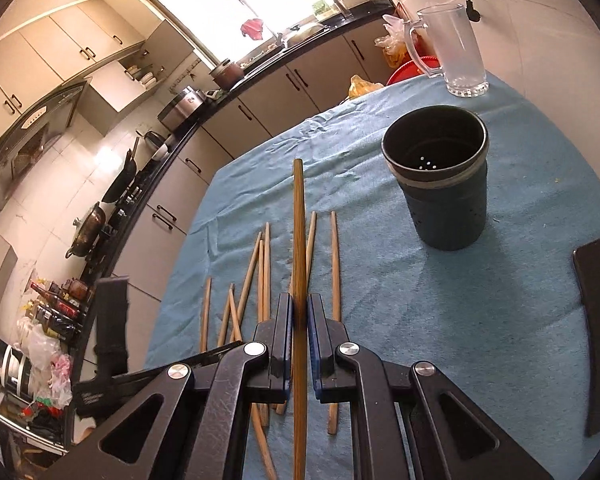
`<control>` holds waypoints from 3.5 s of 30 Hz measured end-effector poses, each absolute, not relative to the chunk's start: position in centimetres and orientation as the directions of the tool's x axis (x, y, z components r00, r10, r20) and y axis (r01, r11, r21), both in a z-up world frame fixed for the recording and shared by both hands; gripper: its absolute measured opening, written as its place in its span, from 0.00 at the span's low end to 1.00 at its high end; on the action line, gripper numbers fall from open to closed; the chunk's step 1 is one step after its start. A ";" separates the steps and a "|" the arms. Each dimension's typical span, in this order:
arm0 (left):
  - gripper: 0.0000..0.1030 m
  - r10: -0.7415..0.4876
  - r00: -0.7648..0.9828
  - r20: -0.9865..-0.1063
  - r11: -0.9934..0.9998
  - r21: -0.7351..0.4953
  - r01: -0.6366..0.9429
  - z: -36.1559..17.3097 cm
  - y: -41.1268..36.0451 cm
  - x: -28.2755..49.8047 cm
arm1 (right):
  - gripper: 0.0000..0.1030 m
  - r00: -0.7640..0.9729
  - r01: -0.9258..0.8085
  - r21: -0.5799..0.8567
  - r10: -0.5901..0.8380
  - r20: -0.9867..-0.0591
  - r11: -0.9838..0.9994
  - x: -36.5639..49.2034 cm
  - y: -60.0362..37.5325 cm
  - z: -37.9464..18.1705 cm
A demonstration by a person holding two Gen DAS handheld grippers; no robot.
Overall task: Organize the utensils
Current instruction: 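Close the right tool on one wooden chopstick while the left tool grasps another, then lift both chopsticks over the black cup and open both tools to drop them in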
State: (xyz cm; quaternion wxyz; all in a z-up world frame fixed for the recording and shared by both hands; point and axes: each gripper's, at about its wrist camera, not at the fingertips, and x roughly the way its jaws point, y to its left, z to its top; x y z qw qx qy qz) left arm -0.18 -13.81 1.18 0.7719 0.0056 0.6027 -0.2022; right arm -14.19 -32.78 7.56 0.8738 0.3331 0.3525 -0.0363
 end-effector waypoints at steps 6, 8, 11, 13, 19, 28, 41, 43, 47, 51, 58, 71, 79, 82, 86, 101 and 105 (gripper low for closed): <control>0.06 -0.267 0.251 -0.930 0.929 -0.179 0.325 1.1 -14.9 0.8 | 0.08 0.764 0.282 0.560 0.170 -0.622 0.779 -14.8 -33.2 8.1; 0.06 -0.291 0.265 -0.919 0.920 -0.194 0.340 1.4 -14.8 0.5 | 0.08 0.773 0.279 0.554 0.159 -0.615 0.784 -15.3 -33.3 8.4; 0.06 -0.334 0.314 -0.889 0.907 -0.212 0.363 3.4 -14.0 -0.8 | 0.08 0.785 0.274 0.545 0.142 -0.602 0.792 -16.0 -33.3 9.0; 0.06 -0.361 0.354 -0.863 0.898 -0.220 0.380 5.1 -13.5 -1.7 | 0.08 0.797 0.271 0.543 0.131 -0.590 0.795 -16.5 -33.4 9.5; 0.06 -0.432 0.449 -0.782 0.872 -0.235 0.429 10.5 -12.5 -4.8 | 0.08 0.841 0.241 0.535 0.101 -0.532 0.809 -18.2 -33.4 11.2; 0.06 -0.507 0.525 -0.683 0.835 -0.238 0.496 16.5 -11.6 -8.4 | 0.08 0.901 0.209 0.536 0.052 -0.431 0.818 -20.9 -34.4 13.6; 0.06 -0.571 0.536 -0.622 0.788 -0.230 0.572 22.7 -16.7 -8.2 | 0.08 0.932 0.256 0.553 -0.052 -0.358 0.792 -21.3 -39.3 16.1; 0.06 -0.582 0.531 -0.616 0.779 -0.234 0.582 23.3 -17.8 -7.9 | 0.08 0.932 0.275 0.549 -0.078 -0.354 0.789 -21.0 -40.2 16.5; 0.06 -0.610 0.500 -0.614 0.752 -0.251 0.609 24.7 -20.5 -7.0 | 0.08 0.930 0.306 0.553 -0.119 -0.348 0.775 -19.7 -42.3 17.3; 0.06 -0.634 0.493 -0.596 0.733 -0.261 0.628 26.0 -22.6 -6.2 | 0.08 0.927 0.335 0.552 -0.165 -0.336 0.763 -18.3 -44.2 18.1; 0.06 -0.664 0.476 -0.577 0.712 -0.293 0.638 27.0 -26.4 -3.8 | 0.08 0.917 0.382 0.552 -0.231 -0.325 0.741 -15.5 -47.6 19.0; 0.06 -0.623 0.389 -0.678 0.723 -0.310 0.618 20.0 -31.8 -0.5 | 0.08 0.876 0.448 0.518 -0.242 -0.417 0.729 -10.4 -50.6 14.6; 0.06 -0.591 0.373 -0.715 0.729 -0.275 0.627 17.4 -33.0 -0.1 | 0.08 0.849 0.458 0.526 -0.176 -0.499 0.717 -9.5 -50.8 11.5; 0.07 -0.582 0.369 -0.724 0.730 -0.267 0.629 16.8 -33.3 -0.3 | 0.08 0.839 0.464 0.524 -0.166 -0.518 0.714 -9.5 -50.5 10.5; 0.07 -0.571 0.364 -0.736 0.732 -0.256 0.631 16.1 -33.6 -0.4 | 0.08 0.837 0.458 0.527 -0.147 -0.527 0.716 -9.7 -50.2 10.1; 0.31 -0.579 0.384 -0.719 0.738 -0.262 0.621 17.2 -32.5 -1.2 | 0.17 0.853 0.445 0.542 -0.153 -0.498 0.713 -13.1 -49.6 11.9; 0.32 -0.591 0.401 -0.700 0.737 -0.269 0.620 18.3 -31.1 -1.7 | 0.20 0.866 0.436 0.551 -0.164 -0.473 0.711 -14.9 -49.1 13.0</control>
